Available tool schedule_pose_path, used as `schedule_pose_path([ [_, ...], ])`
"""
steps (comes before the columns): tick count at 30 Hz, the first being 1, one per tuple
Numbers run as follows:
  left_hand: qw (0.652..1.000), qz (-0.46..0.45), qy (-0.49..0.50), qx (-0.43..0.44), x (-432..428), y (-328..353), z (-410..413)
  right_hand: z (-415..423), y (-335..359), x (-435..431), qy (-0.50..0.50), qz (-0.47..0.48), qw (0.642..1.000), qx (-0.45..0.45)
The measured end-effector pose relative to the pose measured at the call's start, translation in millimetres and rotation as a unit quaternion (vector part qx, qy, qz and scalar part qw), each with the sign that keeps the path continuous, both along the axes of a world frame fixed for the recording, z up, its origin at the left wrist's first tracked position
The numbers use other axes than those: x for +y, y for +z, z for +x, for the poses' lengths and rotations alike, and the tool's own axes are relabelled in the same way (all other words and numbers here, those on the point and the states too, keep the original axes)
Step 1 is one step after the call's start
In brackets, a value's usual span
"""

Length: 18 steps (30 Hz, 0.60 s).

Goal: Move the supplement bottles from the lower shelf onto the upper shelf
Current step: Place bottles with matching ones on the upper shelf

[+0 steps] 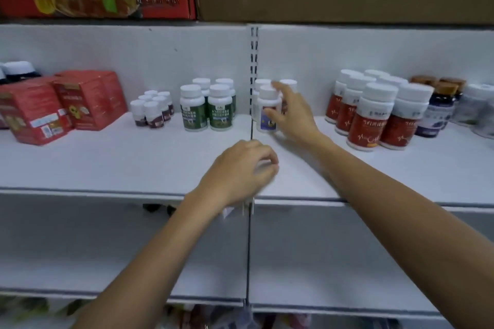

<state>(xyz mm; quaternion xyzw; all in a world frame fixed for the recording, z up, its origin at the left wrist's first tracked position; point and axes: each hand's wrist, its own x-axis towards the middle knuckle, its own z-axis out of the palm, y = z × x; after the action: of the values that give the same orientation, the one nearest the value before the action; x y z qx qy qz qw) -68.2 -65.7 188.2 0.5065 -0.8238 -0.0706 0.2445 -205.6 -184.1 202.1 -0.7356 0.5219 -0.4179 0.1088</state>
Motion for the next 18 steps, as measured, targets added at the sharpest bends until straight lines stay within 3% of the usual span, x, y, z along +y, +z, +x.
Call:
schedule_pose_path([
  [3, 1.0, -0.012, 0.015, 0.017, 1, 0, 1, 1, -2, -1, -0.006, 0.003, 0.998, -0.057],
  [12, 0.993, -0.064, 0.085, 0.059, 4, -5, 3, -6, -8, 0, -0.029, -0.04, 0.999, 0.006],
  [15, 0.982, -0.099, 0.101, 0.126, 13, -3, 9, -12, -2, 14, -0.044, -0.044, 0.998, -0.012],
  [18, 0.98, -0.076, 0.126, 0.135, 31, -5, 23, -15, 2, 38, -0.03, -0.054, 0.998, -0.022],
])
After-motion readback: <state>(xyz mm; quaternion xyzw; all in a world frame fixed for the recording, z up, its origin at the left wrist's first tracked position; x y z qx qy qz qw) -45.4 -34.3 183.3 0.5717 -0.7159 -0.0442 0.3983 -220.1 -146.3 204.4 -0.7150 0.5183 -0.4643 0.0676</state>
